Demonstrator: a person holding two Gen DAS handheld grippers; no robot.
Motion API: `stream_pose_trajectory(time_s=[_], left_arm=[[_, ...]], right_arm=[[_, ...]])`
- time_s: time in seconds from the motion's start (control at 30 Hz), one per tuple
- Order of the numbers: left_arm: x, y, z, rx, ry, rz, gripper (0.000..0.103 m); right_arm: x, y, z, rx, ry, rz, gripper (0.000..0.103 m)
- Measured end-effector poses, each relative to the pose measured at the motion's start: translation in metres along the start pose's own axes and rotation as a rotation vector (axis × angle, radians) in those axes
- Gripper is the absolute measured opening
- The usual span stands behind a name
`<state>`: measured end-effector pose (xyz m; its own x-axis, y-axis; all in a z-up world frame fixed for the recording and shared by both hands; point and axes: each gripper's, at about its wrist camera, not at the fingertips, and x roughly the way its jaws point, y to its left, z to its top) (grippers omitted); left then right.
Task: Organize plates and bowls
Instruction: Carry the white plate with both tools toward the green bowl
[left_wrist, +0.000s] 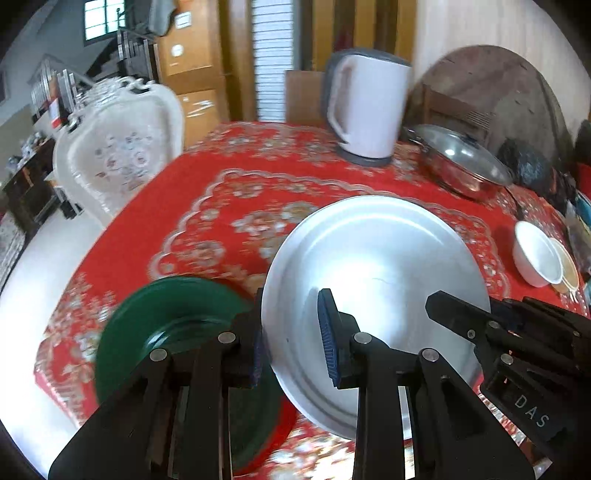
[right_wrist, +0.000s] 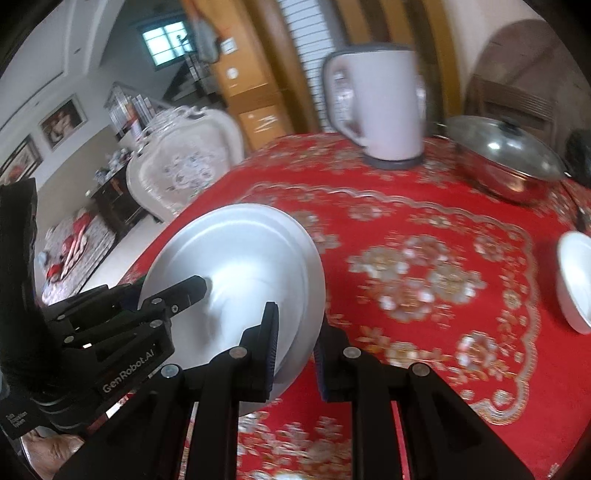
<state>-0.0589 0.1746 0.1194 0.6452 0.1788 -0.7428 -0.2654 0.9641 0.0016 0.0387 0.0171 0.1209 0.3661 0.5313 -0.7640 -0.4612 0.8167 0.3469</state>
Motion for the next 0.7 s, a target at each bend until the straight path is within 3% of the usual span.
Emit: stream_pose_trajectory(time_s=[0.33,0.7], left_arm=[[-0.012,0.070,-0.025,-0.089,0.027,0.071,0.026],[0.009,0.111,-0.054,-0.138,0.107,0.109,0.026]], right_arm=[[0.031,0.069,0.000,-0.129,0.050,0.067,0.018],[0.070,0.115,-0.011,-0.231,0.141,0.051,0.018]])
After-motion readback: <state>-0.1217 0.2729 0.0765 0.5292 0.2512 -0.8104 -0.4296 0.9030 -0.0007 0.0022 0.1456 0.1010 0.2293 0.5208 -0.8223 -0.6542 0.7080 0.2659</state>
